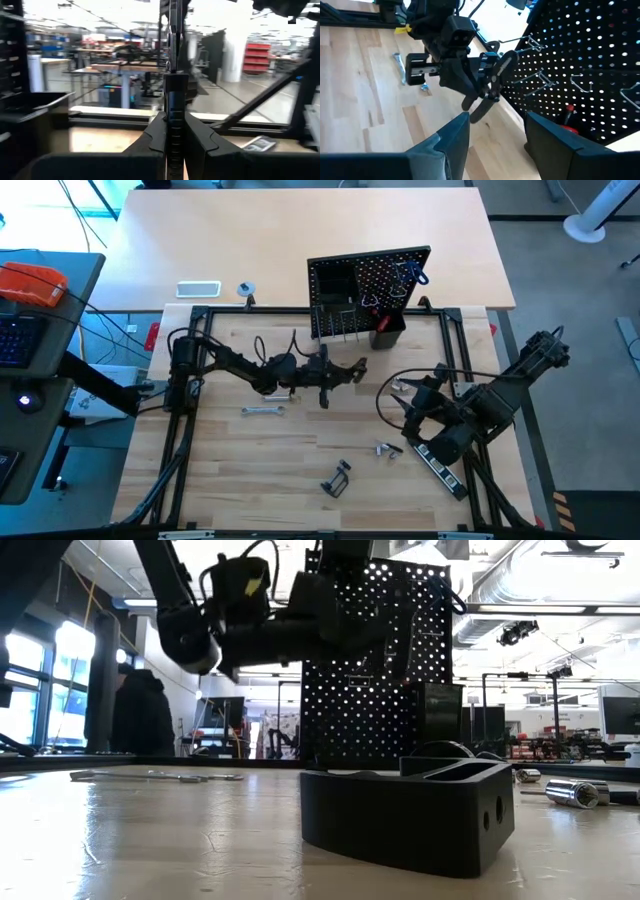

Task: Hang tools onto peg board
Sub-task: Hang the black crimping pliers on the peg board

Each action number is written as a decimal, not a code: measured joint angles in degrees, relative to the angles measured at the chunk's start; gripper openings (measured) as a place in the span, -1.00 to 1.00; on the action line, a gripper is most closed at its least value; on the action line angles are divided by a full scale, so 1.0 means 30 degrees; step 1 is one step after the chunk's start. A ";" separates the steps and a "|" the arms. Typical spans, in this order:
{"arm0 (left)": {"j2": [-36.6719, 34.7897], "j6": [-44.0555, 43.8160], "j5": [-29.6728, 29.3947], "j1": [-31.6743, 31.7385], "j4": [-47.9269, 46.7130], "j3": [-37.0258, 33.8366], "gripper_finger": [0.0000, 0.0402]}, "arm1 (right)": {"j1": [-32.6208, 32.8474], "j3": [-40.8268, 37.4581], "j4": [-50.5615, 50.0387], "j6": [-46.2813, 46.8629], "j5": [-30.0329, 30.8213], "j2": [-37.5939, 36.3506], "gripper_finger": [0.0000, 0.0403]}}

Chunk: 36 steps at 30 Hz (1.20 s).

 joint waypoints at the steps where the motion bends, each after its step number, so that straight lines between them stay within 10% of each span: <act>1: 0.0015 -0.0165 -0.0090 0.0174 0.0244 -0.0238 -0.88 | 0.0055 -0.0168 -0.0009 0.0045 0.0107 0.0000 -0.08; 36: 0.0171 -0.0218 -0.0518 0.3009 -0.0651 -0.1313 -0.88 | 0.0086 -0.1201 -0.0010 0.0409 0.1447 0.0007 -0.08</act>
